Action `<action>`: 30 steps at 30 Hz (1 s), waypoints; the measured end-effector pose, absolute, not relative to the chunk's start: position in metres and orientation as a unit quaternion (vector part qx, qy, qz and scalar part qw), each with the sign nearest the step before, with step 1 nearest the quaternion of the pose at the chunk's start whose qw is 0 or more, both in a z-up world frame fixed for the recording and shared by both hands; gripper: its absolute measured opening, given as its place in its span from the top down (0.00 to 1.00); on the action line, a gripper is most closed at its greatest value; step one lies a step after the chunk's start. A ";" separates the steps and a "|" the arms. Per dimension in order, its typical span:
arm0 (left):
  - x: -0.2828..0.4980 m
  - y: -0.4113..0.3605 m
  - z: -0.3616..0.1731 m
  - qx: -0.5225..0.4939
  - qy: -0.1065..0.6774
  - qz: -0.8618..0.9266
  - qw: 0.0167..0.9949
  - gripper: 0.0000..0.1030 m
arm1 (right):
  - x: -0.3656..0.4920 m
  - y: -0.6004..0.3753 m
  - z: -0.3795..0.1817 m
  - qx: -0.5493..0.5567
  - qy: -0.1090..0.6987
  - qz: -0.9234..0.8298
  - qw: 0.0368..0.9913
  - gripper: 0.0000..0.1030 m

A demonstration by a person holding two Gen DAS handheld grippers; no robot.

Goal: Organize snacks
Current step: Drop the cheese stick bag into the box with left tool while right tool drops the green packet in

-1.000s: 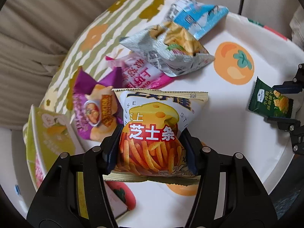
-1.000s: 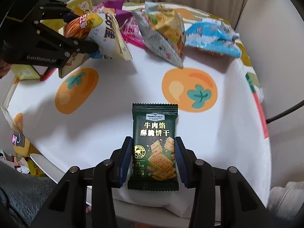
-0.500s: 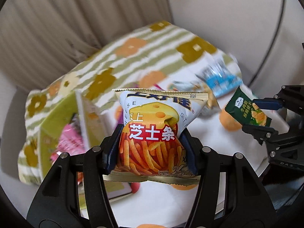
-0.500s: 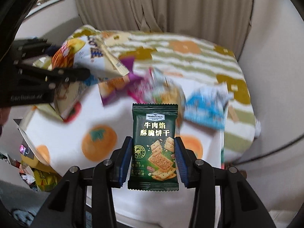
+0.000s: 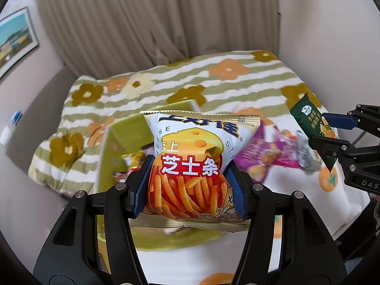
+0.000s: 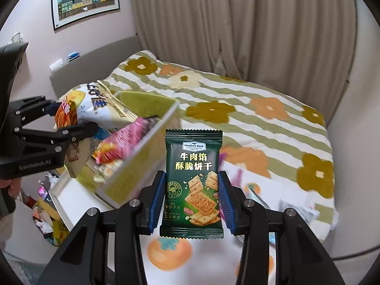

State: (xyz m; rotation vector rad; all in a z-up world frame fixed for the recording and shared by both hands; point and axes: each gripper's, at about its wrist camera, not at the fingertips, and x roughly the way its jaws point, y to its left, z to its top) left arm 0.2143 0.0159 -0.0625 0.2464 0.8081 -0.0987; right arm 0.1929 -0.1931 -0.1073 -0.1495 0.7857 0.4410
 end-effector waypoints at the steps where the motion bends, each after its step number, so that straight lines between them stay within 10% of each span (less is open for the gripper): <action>1: 0.218 0.027 -0.062 0.115 0.393 -0.043 0.911 0.48 | 0.200 -0.187 -0.106 -0.072 0.379 0.216 0.897 0.61; 20: 0.362 0.160 -0.123 0.039 0.458 -0.037 0.887 0.46 | 0.319 -0.031 -0.122 -0.049 0.426 0.221 0.876 0.61; 25: 0.375 0.160 -0.143 0.066 0.465 -0.043 0.882 0.01 | 0.332 -0.026 -0.129 -0.034 0.438 0.205 0.874 0.61; 30: 0.363 0.166 -0.147 0.059 0.464 -0.042 0.883 0.01 | 0.339 -0.024 -0.135 -0.026 0.451 0.198 0.870 0.61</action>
